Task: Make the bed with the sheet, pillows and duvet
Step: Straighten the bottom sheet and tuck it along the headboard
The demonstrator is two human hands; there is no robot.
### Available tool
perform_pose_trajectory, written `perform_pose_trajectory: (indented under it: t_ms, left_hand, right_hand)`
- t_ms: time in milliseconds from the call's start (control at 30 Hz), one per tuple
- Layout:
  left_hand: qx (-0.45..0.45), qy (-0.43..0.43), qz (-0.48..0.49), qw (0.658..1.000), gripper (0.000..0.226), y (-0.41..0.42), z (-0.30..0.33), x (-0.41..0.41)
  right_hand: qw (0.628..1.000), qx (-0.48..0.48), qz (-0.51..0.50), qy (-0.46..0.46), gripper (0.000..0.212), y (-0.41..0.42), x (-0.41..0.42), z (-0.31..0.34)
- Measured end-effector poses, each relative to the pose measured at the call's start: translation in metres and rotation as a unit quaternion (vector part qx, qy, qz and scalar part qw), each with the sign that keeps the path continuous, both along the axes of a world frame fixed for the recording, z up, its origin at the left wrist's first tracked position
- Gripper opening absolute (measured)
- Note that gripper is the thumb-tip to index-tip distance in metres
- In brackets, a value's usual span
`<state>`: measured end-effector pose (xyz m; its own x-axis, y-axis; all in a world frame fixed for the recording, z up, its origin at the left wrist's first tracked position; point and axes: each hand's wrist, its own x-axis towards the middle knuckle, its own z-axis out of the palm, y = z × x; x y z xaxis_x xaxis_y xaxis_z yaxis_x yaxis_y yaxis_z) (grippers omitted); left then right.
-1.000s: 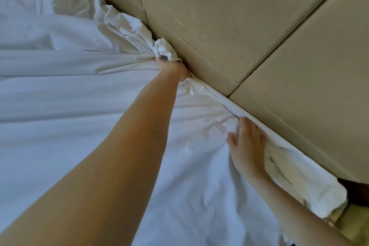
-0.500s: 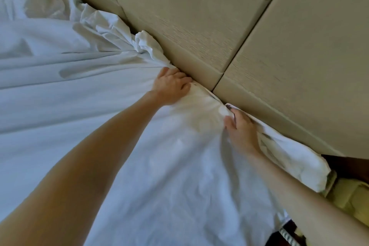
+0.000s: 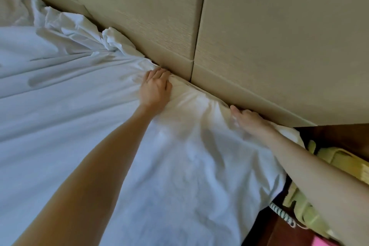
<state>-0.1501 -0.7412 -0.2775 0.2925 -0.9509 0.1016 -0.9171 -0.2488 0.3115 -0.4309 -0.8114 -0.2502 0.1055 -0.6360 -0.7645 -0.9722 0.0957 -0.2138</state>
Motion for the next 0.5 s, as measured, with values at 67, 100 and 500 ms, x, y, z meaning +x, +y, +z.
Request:
perform_pose_trajectory:
  t_ms: [67,100,500]
  left_hand:
    - [0.012,0.024,0.000,1.000,0.044,0.010,0.004,-0.019]
    - [0.023,0.035,0.009,0.999,0.049,0.015,0.007,-0.030]
    - [0.126,0.043,0.041,0.990,0.061,0.081,0.018,-0.128]
  right_hand:
    - [0.999,0.017,0.036,-0.032,0.058,0.003,-0.006,0.011]
    - [0.997,-0.016,0.058,-0.045,0.051,0.011,-0.013,0.013]
    - [0.999,0.016,-0.029,0.001,0.057,0.019,-0.084,0.027]
